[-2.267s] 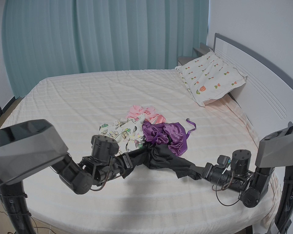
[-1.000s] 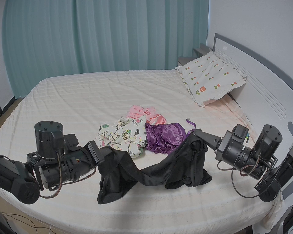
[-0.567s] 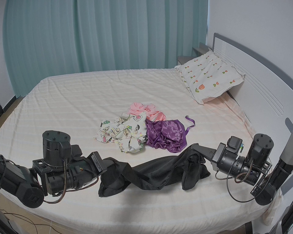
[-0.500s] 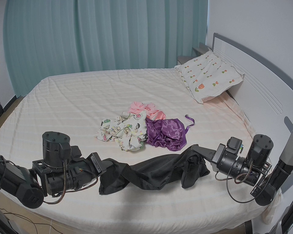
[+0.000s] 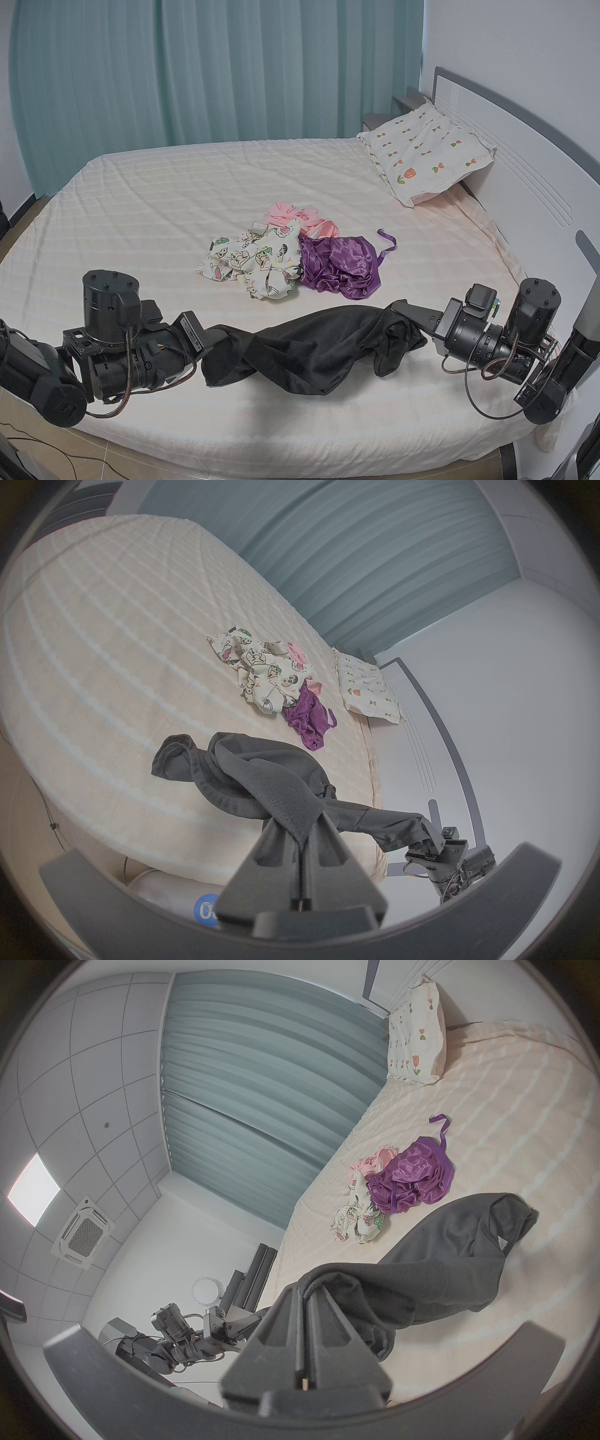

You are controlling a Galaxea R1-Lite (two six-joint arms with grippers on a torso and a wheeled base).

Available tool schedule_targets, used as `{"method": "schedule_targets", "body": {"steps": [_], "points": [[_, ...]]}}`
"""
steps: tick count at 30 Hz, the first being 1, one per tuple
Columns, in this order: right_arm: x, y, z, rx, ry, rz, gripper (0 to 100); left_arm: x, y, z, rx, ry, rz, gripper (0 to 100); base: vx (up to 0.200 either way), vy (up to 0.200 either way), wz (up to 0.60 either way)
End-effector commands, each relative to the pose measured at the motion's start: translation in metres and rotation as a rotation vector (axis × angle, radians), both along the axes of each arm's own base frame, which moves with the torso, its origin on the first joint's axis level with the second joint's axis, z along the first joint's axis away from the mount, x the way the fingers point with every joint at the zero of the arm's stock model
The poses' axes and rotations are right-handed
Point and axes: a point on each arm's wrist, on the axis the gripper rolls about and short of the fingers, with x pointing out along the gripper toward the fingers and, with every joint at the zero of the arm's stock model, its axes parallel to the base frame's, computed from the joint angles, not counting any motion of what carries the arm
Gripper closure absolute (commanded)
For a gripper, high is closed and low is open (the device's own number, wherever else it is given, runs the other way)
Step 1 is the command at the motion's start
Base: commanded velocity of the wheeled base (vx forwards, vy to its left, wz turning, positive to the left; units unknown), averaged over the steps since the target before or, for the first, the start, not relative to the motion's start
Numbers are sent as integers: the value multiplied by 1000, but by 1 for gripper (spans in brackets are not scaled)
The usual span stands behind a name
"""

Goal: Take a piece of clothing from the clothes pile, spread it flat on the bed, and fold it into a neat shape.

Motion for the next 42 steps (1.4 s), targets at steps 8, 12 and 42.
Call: {"method": "schedule_targets", "body": {"steps": [8, 12, 42], "points": [[-4, 4, 6, 9, -32, -8, 100, -1, 7, 12, -23, -43, 28, 100, 0, 200, 0], [-5, 8, 8, 9, -39, -12, 100, -3, 10, 16, -28, -57, 34, 100, 0, 200, 0], [-11, 11, 14, 21, -64, 9, 100, -11, 15, 28, -43, -103, 43, 100, 0, 200, 0]]}}
